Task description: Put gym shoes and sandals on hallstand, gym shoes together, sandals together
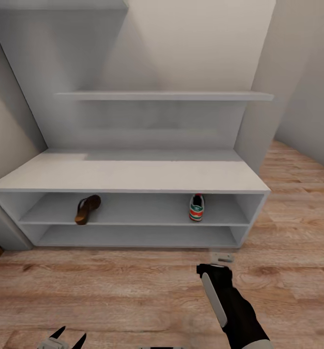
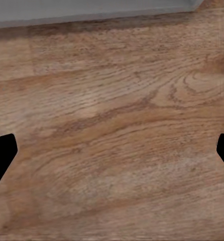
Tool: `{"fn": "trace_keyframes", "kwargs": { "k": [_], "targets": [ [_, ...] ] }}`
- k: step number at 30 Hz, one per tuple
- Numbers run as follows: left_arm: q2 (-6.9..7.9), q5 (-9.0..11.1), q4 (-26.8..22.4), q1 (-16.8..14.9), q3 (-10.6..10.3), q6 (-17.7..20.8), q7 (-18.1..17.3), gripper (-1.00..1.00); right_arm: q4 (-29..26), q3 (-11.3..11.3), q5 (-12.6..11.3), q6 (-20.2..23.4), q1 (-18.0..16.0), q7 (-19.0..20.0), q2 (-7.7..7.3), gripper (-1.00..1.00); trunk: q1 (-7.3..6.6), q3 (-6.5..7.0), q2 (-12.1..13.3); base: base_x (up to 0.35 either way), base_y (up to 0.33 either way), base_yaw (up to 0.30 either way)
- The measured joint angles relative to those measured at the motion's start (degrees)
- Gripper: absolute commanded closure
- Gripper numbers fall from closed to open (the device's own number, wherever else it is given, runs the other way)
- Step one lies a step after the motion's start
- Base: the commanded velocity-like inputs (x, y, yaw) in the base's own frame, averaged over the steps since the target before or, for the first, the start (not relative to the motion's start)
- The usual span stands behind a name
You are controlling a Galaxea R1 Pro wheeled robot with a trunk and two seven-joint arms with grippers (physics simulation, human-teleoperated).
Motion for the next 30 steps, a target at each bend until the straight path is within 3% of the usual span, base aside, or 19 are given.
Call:
{"fn": "trace_keyframes", "kwargs": {
  "k": [4, 5, 12, 18, 19, 23, 30],
  "targets": [
    [-0.02, 0.0, 0.6, 0.0, 0.1, 0.0, 0.5, -1.0, 3.5, 0.0, 0.0, -1.6, 0.0, 0.1, -0.12, -1.0, -0.01, 0.0, 0.0, -0.203, 0.0, 0.0],
    [-0.03, 0.0, 1.8, 0.0, 0.1, 0.0, 0.8, -1.0, 7.4, 0.0, -0.1, -5.4, 0.0, 0.2, -0.56, -1.0, -0.02, 0.0, 0.0, -0.064, 0.0, 0.0],
    [-0.05, 0.1, 2.9, -0.1, 0.3, -0.1, 1.2, -1.0, 17.7, 0.1, -0.1, -17.4, 0.0, 0.3, -2.99, -1.0, -0.03, 0.0, 0.0, -0.029, 0.0, 0.0],
    [-0.1, 0.3, 3.2, -0.1, 0.3, -0.1, 3.3, -1.0, 28.1, 0.1, 0.1, -28.6, 0.0, 1.2, -4.23, -1.0, -0.03, 0.0, 0.0, -0.007, 0.0, 0.0],
    [-0.11, 0.4, 3.2, 0.0, 0.3, -0.1, 5.1, -1.0, 32.8, 0.0, 1.9, -33.9, 0.0, 3.3, -4.94, -1.0, -0.03, -0.01, 0.0, -0.002, 0.0, 0.0],
    [-0.16, 0.5, 3.3, 0.0, 0.2, -0.1, 8.2, -1.0, 42.5, -0.1, 7.1, -44.1, 0.0, 8.3, -6.44, -1.0, -0.03, 0.0, 0.0, -0.001, 0.0, 0.0],
    [-0.36, 0.7, 3.3, 0.0, 0.2, -0.1, 10.0, -1.0, 53.6, -0.2, 10.7, -57.5, 0.0, 14.7, -8.51, -1.0, -0.03, 0.0, 0.0, 0.0, 0.0, 0.0]
  ]
}}
